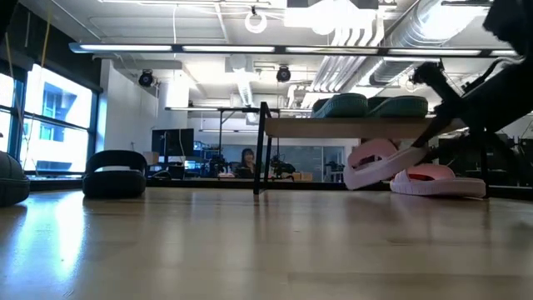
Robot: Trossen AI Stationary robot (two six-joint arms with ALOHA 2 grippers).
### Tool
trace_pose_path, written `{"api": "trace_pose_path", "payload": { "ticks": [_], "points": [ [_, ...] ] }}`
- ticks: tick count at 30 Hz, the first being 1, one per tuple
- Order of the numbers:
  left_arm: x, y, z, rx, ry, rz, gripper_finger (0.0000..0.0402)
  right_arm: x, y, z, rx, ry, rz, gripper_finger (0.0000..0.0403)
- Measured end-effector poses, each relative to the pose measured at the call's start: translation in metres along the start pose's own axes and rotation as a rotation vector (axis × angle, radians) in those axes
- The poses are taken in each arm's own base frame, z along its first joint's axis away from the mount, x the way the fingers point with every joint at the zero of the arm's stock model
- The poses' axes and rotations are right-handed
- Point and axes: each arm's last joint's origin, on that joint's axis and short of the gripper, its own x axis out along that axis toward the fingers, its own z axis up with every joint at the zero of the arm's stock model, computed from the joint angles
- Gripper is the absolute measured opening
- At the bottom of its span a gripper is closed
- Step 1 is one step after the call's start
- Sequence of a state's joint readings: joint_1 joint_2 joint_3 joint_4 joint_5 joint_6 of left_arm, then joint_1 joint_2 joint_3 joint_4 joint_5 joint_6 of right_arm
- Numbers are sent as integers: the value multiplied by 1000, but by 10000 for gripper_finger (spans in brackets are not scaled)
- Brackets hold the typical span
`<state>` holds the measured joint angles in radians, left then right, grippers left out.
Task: Pick and place slides into the shelf
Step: Put the pink slides under the shelf
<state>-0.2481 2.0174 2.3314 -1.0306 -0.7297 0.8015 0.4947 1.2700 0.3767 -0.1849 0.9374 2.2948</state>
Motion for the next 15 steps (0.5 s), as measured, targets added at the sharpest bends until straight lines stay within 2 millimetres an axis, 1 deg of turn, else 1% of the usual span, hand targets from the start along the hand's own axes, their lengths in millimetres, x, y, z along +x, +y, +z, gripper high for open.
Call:
{"api": "trace_pose_path", "payload": {
  "ticks": [7,15],
  "points": [
    [0,-1,1,22,-22,-21,96,13,4,10,28,-63,-48,20],
    [2,0,0,53,-58,-59,88,20,3,20,23,-106,-114,20]
  ]
}}
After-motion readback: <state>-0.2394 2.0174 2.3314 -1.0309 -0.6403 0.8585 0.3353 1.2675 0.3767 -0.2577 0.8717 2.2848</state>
